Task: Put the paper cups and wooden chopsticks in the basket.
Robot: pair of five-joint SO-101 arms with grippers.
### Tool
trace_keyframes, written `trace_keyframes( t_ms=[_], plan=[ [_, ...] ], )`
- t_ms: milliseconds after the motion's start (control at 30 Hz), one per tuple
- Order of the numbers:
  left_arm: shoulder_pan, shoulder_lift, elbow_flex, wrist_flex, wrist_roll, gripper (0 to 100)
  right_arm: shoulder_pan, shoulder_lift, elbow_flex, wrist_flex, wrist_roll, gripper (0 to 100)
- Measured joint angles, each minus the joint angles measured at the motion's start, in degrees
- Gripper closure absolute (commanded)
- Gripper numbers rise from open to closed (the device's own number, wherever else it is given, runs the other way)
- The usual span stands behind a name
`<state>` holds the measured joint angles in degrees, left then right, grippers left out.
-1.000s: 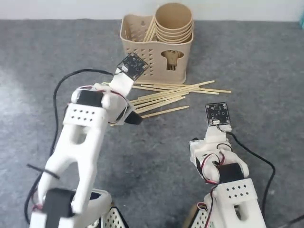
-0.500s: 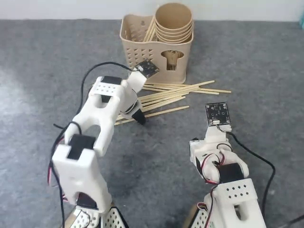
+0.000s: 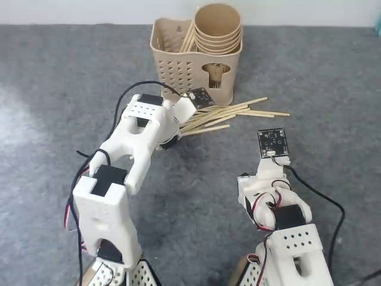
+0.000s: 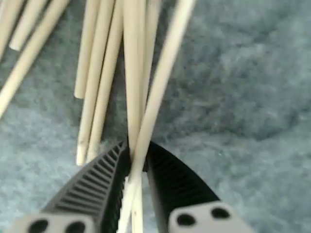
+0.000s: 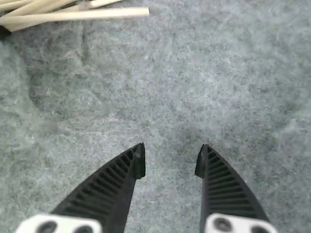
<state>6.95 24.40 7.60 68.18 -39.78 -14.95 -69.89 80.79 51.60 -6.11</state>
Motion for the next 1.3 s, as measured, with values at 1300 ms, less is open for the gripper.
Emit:
trace_keyframes(
  t_ms=[1300],
  plan=[
    [4.84,-33.23,-18.81,30.07,2.37,99,0.00,0.00,0.00,0.00,0.00,81.5]
  ],
)
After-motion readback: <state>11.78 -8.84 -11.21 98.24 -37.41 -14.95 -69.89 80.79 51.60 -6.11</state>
